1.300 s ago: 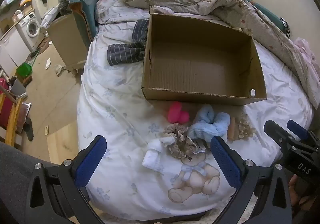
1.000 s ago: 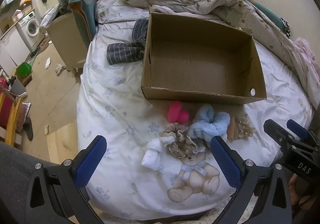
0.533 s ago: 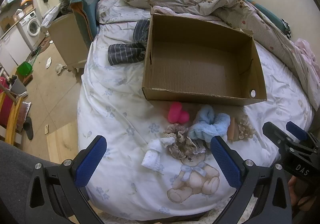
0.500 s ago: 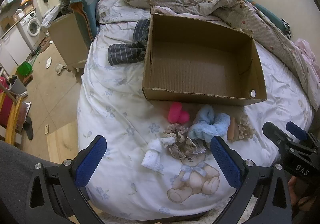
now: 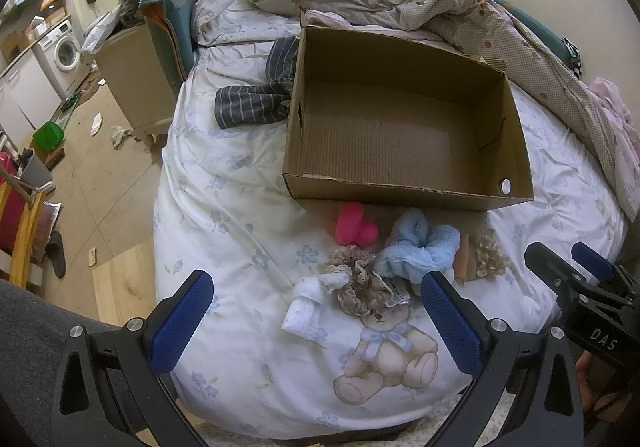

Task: Organize soft objects

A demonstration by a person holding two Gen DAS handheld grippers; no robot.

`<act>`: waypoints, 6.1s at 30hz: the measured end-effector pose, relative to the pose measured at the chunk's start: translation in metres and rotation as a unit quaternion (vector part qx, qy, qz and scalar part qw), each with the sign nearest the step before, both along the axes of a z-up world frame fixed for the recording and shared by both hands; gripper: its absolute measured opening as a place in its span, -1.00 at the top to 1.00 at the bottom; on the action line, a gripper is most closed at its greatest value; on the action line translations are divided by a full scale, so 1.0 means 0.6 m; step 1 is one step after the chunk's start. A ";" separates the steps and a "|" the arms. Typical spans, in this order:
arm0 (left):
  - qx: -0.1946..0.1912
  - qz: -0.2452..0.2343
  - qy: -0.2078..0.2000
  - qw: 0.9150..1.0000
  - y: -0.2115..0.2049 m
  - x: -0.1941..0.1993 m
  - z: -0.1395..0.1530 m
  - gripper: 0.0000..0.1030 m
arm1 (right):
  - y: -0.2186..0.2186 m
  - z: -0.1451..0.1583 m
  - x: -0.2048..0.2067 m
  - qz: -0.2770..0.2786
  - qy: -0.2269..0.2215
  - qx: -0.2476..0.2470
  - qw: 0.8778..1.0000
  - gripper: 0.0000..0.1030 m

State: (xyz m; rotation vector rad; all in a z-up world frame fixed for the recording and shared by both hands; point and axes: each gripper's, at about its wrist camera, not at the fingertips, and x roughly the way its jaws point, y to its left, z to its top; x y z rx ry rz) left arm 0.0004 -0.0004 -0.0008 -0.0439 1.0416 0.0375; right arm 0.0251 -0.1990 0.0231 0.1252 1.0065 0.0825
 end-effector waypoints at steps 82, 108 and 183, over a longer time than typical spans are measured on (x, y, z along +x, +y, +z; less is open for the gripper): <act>-0.051 0.038 0.183 0.981 0.058 0.108 -0.098 -0.40 | -0.074 -0.045 0.101 -0.003 0.121 0.064 0.991 -1.00; -0.077 0.052 0.175 0.980 0.073 0.090 -0.098 0.76 | -0.098 -0.058 0.110 -0.006 0.136 0.090 0.987 -1.00; -0.023 -0.018 -0.006 1.000 -0.008 0.219 0.097 0.76 | -0.004 0.070 0.199 0.107 0.022 0.123 0.986 0.76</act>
